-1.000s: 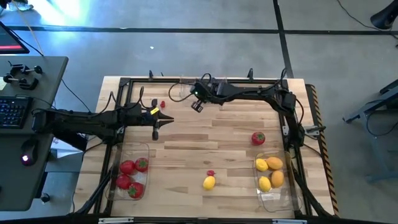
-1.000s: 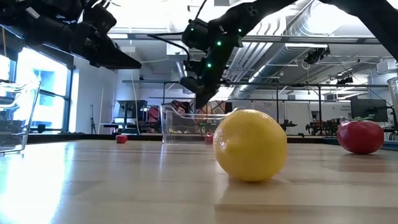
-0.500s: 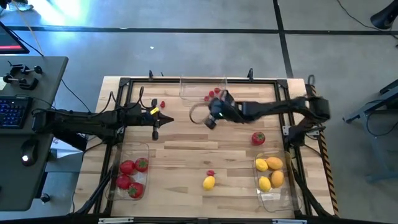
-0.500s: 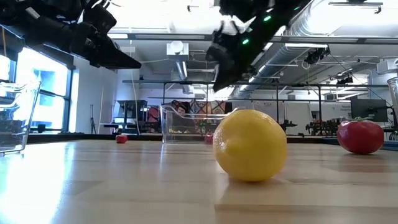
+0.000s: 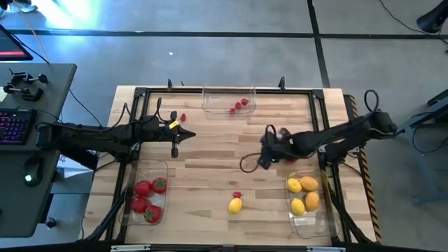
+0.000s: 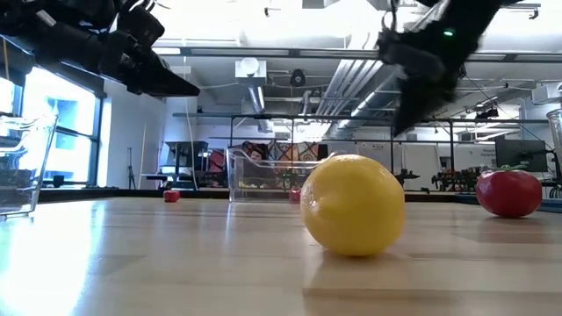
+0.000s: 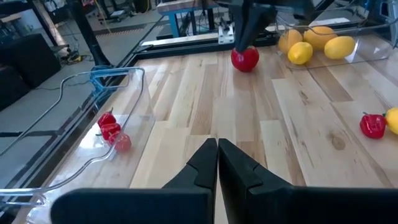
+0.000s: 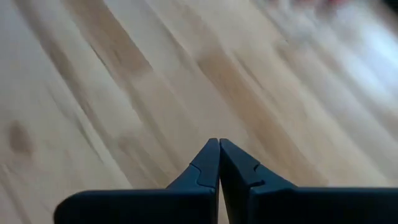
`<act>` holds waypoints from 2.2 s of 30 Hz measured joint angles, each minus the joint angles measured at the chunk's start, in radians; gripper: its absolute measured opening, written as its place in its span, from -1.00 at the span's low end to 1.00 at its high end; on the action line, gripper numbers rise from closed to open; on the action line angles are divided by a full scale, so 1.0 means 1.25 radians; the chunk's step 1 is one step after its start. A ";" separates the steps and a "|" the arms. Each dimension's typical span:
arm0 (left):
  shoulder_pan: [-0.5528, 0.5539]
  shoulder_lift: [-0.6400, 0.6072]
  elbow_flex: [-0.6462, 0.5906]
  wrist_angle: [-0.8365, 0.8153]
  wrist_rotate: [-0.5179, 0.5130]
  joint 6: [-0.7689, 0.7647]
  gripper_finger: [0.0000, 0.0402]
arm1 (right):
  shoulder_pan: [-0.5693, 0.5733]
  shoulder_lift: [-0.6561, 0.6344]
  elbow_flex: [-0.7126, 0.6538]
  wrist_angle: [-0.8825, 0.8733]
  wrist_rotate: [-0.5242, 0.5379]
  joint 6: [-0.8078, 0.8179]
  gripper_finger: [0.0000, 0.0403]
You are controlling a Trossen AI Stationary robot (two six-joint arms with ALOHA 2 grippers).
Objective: Sort produce into baskets
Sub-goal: Put the red tomato into the bottom left transparent bin
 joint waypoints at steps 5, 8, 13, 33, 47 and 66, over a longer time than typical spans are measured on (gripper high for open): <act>0.000 0.000 0.000 0.001 0.000 0.000 -1.00 | 0.025 -0.003 0.000 -0.220 -0.027 0.146 -0.81; 0.000 0.000 0.000 0.001 0.000 -0.001 -1.00 | 0.013 -0.003 0.000 -0.296 -0.085 0.192 -0.60; 0.000 0.000 0.000 0.002 0.000 -0.001 -1.00 | -0.002 -0.003 0.000 -0.374 -0.147 0.214 -0.18; 0.000 0.000 0.000 0.002 0.000 -0.002 -1.00 | -0.049 -0.003 0.000 -0.444 -0.254 0.047 0.40; 0.000 0.000 0.000 0.001 0.000 -0.001 -1.00 | -0.070 -0.003 -0.050 -0.381 -0.296 -0.059 0.40; 0.000 0.000 0.000 0.002 0.000 -0.001 -1.00 | -0.070 -0.007 -0.135 -0.264 -0.295 -0.078 0.40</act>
